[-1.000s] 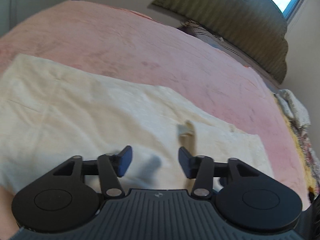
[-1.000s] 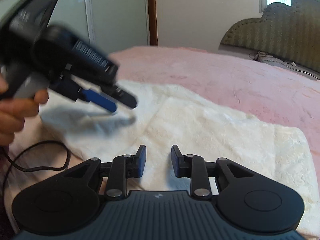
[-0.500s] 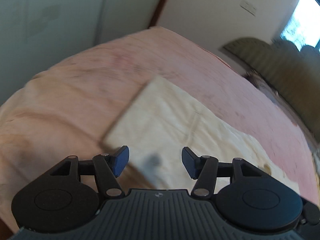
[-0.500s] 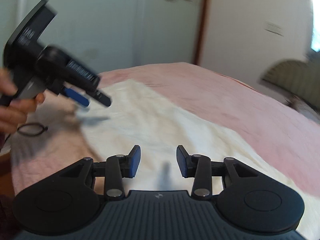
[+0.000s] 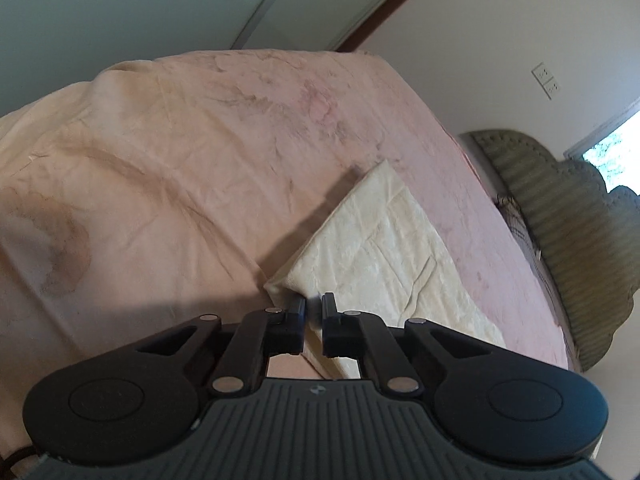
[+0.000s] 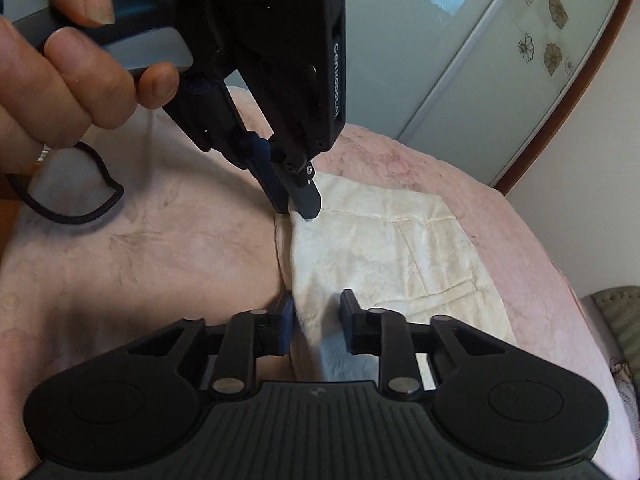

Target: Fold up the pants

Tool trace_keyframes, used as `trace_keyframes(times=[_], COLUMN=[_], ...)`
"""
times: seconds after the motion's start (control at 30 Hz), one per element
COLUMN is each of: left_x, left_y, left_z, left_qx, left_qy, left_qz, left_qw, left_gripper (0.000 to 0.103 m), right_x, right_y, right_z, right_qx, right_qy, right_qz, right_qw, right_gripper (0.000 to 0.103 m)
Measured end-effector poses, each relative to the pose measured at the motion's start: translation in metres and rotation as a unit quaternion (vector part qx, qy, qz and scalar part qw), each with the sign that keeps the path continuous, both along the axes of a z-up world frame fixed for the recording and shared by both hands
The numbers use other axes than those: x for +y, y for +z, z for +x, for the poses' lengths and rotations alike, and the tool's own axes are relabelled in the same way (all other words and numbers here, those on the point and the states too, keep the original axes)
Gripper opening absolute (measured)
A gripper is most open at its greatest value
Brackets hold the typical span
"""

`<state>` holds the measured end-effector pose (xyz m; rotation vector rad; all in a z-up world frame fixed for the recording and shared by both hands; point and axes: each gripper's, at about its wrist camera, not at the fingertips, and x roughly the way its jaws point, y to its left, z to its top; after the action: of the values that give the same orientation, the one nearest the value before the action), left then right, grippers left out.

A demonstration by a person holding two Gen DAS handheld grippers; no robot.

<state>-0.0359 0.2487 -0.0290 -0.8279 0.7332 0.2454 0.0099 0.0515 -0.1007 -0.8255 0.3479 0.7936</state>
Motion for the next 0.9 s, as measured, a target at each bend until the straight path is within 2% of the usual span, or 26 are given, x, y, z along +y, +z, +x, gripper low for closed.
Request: trace_keyframes(times=[0.07,0.13,0.2,0.23,0.27,0.37,0.47,0.53,0.6,0.63,0.7,0.77,0.8,0.83,0.9], left_x=[0.002,0.003,0.003,0.003,0.002,-0.003,-0.004,-0.002,0.001,0.001,0.004,0.005,0.006,0.008,0.009], left_y=[-0.003,-0.002,-0.001,-0.003,-0.004,-0.011,-0.019,-0.025,-0.029,-0.03,-0.033,-0.035,-0.036,-0.037,-0.039], left_z=[-0.001,-0.006,-0.007,-0.008,-0.009,-0.005,0.003,0.014,0.027,0.034,0.051,0.067,0.073,0.078,0.085], left_qx=[-0.002,-0.009,0.001,0.001,-0.004,-0.012,-0.027,-0.032,-0.046,-0.05,-0.052,-0.047,-0.045,-0.05,-0.053], left_qy=[-0.001,-0.003,-0.005,-0.005,-0.01,-0.033,-0.028,-0.028,-0.031,-0.033,-0.032,-0.03,-0.028,-0.029,-0.025], left_qz=[-0.009,-0.018,-0.017,-0.022,-0.033,-0.07,-0.106,-0.131,-0.157,-0.163,-0.175,-0.178,-0.179,-0.179,-0.18], left_qw=[1.0,0.9998,0.9998,0.9997,0.9994,0.9969,0.9936,0.9904,0.986,0.9848,0.9826,0.9824,0.9824,0.9821,0.982], left_gripper=[0.01,0.021,0.038,0.051,0.059,0.065,0.07,0.074,0.074,0.074,0.074,0.074,0.074,0.074,0.074], right_x=[-0.002,-0.004,-0.005,-0.004,-0.003,0.01,0.024,0.024,0.012,0.004,-0.014,-0.029,-0.037,-0.048,-0.06], right_y=[0.001,0.003,-0.001,-0.005,-0.009,-0.019,-0.024,-0.015,0.004,0.015,0.037,0.053,0.059,0.067,0.075], right_z=[-0.002,-0.011,-0.019,-0.023,-0.025,-0.021,-0.01,0.001,0.016,0.023,0.035,0.044,0.046,0.048,0.059], right_qx=[0.004,-0.002,-0.026,-0.039,-0.052,-0.085,-0.107,-0.072,-0.006,0.029,0.095,0.174,0.197,0.199,0.199], right_qy=[-0.003,-0.001,-0.002,-0.007,-0.009,-0.016,-0.007,-0.012,-0.033,-0.043,-0.047,-0.019,-0.005,-0.004,-0.035], right_qz=[0.004,-0.012,-0.032,-0.044,-0.052,-0.065,-0.067,-0.033,0.033,0.07,0.133,0.16,0.177,0.201,0.226], right_qw=[1.0,1.0,0.999,0.998,0.997,0.994,0.992,0.997,0.999,0.996,0.985,0.972,0.964,0.959,0.953], right_gripper=[0.022,0.025,0.028,0.028,0.028,0.029,0.027,0.02,0.017,0.017,0.018,0.018,0.018,0.018,0.019])
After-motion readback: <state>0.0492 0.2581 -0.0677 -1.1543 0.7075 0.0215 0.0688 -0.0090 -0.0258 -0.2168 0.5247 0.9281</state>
